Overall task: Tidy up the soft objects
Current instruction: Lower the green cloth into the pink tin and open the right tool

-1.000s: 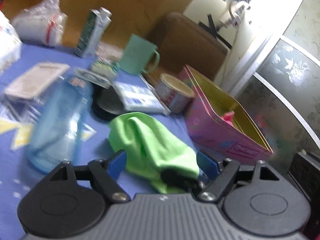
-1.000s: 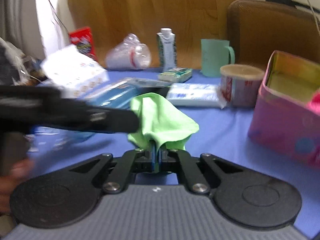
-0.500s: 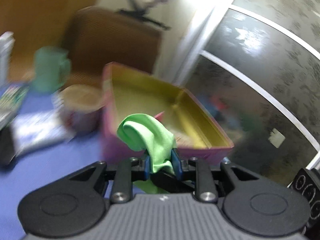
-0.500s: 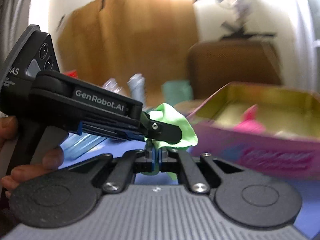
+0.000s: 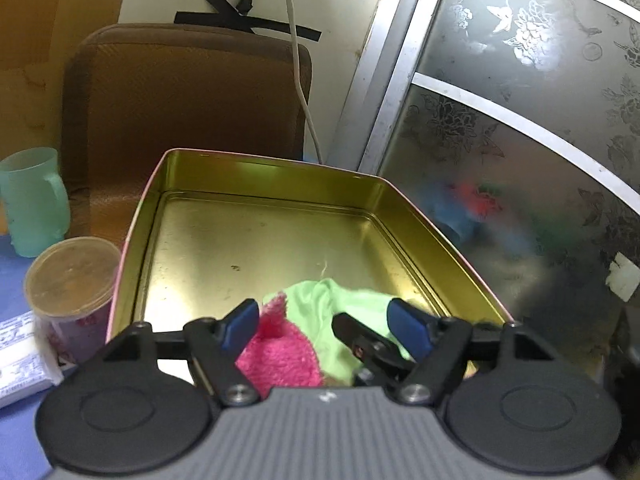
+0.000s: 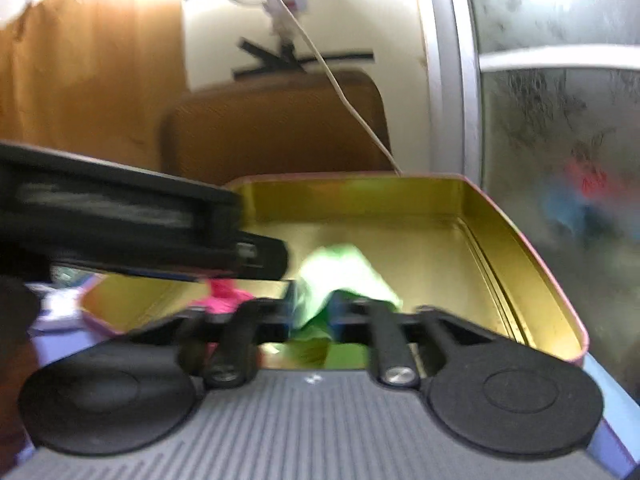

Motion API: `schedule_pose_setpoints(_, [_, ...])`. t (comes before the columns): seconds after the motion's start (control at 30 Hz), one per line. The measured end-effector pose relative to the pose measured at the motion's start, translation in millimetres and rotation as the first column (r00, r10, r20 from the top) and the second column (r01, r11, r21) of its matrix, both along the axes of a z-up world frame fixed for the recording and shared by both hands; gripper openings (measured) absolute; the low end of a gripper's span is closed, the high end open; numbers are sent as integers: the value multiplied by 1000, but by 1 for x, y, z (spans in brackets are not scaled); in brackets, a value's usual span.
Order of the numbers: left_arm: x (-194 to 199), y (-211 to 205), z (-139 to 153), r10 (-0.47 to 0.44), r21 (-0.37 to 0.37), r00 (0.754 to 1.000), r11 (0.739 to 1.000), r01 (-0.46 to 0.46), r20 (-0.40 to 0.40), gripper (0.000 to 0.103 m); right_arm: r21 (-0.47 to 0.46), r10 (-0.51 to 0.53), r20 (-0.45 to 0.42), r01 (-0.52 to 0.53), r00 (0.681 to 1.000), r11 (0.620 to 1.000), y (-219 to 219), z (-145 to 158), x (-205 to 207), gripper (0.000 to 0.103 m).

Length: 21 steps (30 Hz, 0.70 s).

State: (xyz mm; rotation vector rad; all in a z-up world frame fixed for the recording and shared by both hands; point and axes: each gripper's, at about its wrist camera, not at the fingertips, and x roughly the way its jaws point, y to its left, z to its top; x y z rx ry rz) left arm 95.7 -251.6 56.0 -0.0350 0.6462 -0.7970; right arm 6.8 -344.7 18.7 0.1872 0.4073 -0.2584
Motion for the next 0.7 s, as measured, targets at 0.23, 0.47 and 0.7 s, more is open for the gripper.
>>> schedule_pose_setpoints(0.23, [-28,64,14,30,-64,994,998,-24,101,80,15,-102,115,101,988,995,4,3,-24,78])
schedule_pose_setpoints(0.47, [-61,182,16,140,-133,978,984,-120,153,85,-13,-5,229,8,973,1000,59,15,-45,78])
schedule_pose_setpoints(0.7, [-70,293,-15,441,-48,890,897,-438,114,88,-34,396,109,-395,912,918,159,12,-25,78])
